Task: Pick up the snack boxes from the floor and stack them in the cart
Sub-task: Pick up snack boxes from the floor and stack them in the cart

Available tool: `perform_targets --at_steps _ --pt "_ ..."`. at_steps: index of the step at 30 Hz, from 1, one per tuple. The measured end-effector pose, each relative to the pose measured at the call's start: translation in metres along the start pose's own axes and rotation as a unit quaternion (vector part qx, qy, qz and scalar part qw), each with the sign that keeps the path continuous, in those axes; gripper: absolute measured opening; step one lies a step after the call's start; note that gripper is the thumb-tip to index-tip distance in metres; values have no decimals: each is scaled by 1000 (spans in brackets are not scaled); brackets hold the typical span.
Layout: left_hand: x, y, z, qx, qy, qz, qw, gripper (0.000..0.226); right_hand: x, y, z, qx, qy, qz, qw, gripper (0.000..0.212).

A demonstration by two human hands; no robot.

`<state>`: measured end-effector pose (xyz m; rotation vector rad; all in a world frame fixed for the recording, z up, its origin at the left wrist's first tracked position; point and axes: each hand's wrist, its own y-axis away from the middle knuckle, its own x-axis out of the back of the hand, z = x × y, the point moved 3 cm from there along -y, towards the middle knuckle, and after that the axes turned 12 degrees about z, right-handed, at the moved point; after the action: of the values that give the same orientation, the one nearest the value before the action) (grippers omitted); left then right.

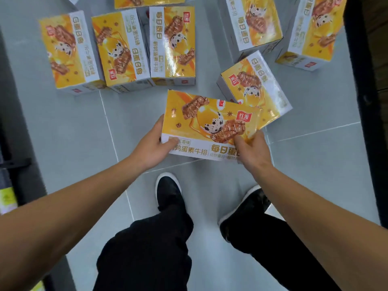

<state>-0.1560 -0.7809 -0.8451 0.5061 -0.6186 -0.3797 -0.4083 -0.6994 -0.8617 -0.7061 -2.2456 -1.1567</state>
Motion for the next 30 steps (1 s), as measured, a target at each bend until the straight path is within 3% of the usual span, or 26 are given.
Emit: perform_targets --at_steps 5,9,11,13,17,20,22,25,30 --pt "45 109 114 31 77 -11 996 64 119 85 -54 -24 -22 -5 999 41" --pt "92 172 210 139 155 0 978 68 220 158 -102 -36 -33 -14 999 48" --pt "110 193 246 183 159 -31 970 78 255 186 -120 -31 -49 -5 998 51" --pt "132 214 285 182 131 -74 972 84 293 223 -144 -13 -78 13 997 41" --pt "163 247 339 116 46 -99 987 98 342 284 -154 -11 -95 52 994 35" --pt "168 284 377 48 -11 -124 991 82 374 327 -140 -20 -64 72 995 38" --pt "166 303 393 -5 -63 -134 989 70 394 357 -130 -18 -24 91 995 57" --pt "152 329 416 -97 -149 -164 970 77 429 401 -115 2 31 159 987 104" --pt "101 389 450 -241 -258 -264 898 90 469 470 -75 52 107 144 982 129"
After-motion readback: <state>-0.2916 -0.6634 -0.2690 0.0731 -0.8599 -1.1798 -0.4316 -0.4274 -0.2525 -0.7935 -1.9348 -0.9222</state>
